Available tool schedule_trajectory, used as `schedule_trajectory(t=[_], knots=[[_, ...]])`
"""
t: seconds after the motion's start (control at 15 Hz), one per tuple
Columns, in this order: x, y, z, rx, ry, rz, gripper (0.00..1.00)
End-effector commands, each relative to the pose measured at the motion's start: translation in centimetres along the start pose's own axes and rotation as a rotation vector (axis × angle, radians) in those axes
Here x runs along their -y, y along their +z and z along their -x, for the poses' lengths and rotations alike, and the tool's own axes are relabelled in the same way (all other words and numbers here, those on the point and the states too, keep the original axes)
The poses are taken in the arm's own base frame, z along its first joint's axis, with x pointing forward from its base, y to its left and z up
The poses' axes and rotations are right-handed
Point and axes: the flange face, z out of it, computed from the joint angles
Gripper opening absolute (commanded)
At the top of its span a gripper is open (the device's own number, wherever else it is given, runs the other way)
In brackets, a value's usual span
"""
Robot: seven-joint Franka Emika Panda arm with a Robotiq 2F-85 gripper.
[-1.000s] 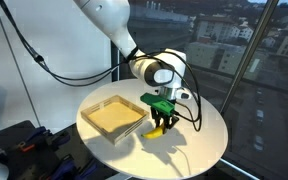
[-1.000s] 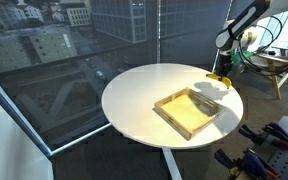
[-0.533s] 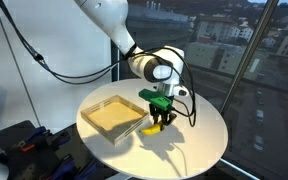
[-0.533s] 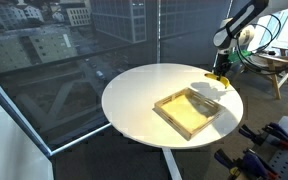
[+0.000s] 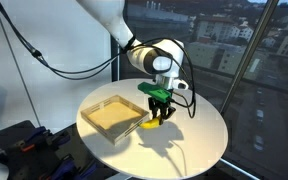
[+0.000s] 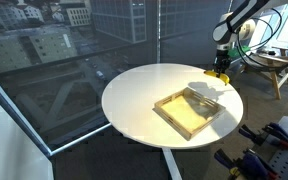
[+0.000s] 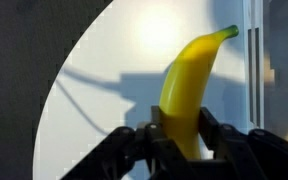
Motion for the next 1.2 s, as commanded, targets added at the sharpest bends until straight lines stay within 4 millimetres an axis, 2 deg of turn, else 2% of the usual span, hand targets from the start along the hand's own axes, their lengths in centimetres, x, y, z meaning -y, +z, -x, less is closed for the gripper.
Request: schedule_trajectory(t=[0.0, 1.13], knots=[[0.8, -1.9, 0.2, 0.013, 0.000, 0.008, 0.16], [7.7, -3.1, -0.5, -0.002, -0.123, -0.006, 0.16]])
